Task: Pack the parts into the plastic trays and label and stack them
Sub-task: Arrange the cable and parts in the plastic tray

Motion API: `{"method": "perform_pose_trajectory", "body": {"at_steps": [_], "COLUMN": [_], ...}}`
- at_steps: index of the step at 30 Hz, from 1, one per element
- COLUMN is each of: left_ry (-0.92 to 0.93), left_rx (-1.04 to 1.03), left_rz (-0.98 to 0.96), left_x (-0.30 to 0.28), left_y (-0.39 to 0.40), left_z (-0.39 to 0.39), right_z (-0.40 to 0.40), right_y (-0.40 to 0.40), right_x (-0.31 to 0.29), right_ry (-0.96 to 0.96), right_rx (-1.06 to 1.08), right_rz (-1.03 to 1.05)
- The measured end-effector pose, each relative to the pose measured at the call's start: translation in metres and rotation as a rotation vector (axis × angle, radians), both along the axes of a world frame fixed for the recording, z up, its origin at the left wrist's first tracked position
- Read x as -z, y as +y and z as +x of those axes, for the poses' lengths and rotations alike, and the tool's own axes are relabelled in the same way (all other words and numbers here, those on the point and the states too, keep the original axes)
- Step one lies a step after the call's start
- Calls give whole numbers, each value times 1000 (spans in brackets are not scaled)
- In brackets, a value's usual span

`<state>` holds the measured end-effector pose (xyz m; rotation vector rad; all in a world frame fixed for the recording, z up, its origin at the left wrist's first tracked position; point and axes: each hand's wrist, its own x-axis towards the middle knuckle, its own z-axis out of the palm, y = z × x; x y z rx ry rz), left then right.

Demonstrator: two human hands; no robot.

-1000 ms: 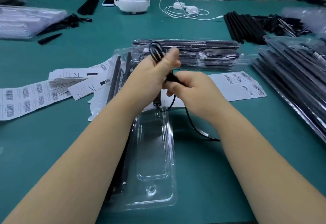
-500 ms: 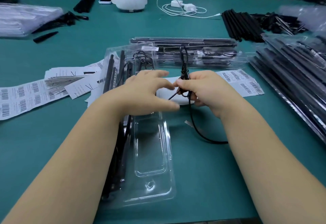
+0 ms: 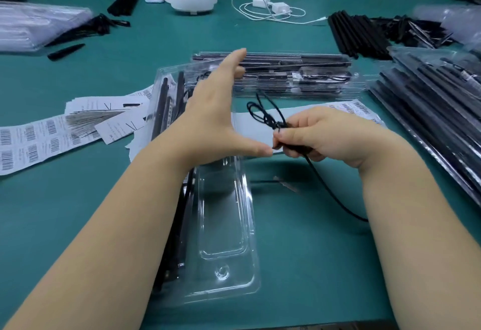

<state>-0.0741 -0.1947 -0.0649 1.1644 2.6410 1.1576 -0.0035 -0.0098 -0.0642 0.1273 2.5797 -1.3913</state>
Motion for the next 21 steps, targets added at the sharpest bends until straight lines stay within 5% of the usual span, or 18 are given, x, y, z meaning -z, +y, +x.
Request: {"method": "perform_pose_trajectory", "body": {"at_steps": [7, 11, 17, 21], "left_ry": [490, 414, -64, -168], "left_rx": [232, 186, 172, 150], "left_rz": [-295, -369, -19, 125], "left_x": [-4, 6, 9, 12], "left_y": [14, 25, 20, 19], "left_z": [16, 16, 4, 2], "right_z": [5, 5, 15, 11], "right_y": [-2, 3, 24, 16], "right_x": [-5, -7, -16, -12], "right_ry": [-15, 16, 148, 293], "right_rx": [-132, -86, -72, 7], "right_rz": [218, -21, -253, -265]}}
